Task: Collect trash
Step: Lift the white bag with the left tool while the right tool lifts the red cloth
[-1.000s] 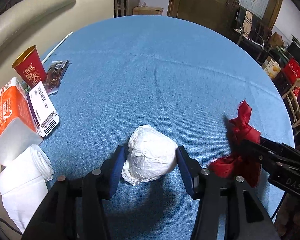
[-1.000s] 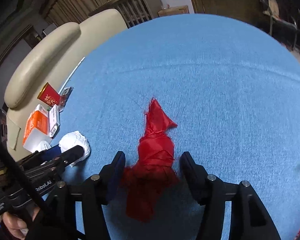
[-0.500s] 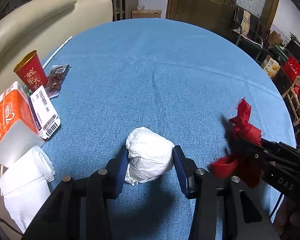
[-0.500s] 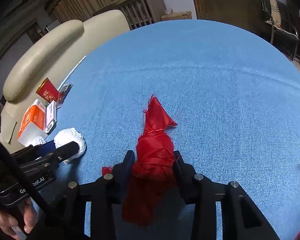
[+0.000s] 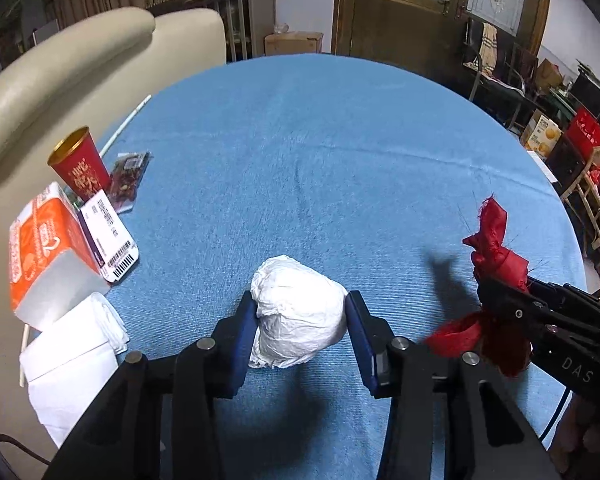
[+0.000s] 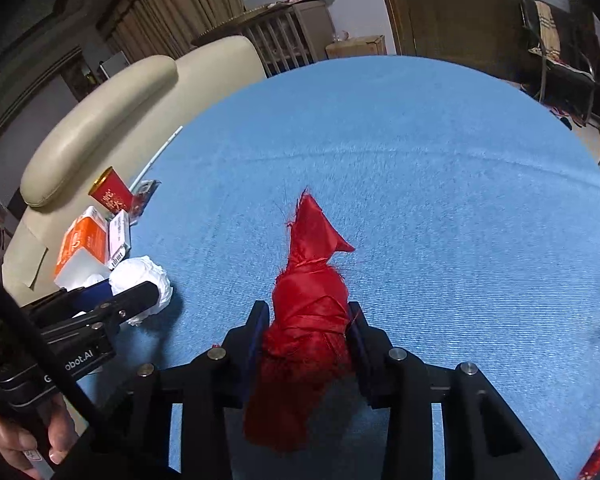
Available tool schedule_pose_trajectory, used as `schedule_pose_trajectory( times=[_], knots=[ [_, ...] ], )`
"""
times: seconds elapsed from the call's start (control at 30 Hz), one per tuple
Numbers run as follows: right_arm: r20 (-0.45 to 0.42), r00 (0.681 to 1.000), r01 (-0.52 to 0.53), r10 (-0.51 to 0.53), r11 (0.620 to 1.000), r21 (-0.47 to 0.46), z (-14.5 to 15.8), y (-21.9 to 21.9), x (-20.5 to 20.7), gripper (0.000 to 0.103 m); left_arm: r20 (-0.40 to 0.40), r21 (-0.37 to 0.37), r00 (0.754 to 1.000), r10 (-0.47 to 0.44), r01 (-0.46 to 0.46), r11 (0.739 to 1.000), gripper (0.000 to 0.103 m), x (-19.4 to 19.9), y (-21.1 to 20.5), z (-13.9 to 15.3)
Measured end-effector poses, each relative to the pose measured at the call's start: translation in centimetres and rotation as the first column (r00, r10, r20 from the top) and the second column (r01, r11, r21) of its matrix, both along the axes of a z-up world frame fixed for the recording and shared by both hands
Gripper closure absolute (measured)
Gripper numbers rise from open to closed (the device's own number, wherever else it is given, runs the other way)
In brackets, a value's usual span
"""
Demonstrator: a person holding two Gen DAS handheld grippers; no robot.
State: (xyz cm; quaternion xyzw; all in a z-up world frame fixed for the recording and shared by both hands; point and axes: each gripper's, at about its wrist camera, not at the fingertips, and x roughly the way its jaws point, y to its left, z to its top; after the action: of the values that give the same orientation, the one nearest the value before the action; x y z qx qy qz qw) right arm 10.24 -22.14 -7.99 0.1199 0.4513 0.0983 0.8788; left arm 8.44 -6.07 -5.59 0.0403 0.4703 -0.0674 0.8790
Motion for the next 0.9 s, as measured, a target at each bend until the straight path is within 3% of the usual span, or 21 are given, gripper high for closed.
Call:
schedule_pose_trajectory(
  times=[0.5, 0.9],
  knots=[
    [0.082, 0.997, 0.017, -0.017, 1.0, 0.008, 3.2, -1.9, -3.9, 0.061, 0.065, 0.021, 0.997, -0.03, 0.029, 0.999, 0.057, -3.1, -2.3, 3.2],
    [0.105, 0.993, 0.048, -0.05, 0.999, 0.025, 4.0, -3.7, -6.6, 0.061, 0.093, 0.037, 0.994, -0.054, 0.051, 0.998, 0.057, -5.4, -3.8, 4.0]
  ],
)
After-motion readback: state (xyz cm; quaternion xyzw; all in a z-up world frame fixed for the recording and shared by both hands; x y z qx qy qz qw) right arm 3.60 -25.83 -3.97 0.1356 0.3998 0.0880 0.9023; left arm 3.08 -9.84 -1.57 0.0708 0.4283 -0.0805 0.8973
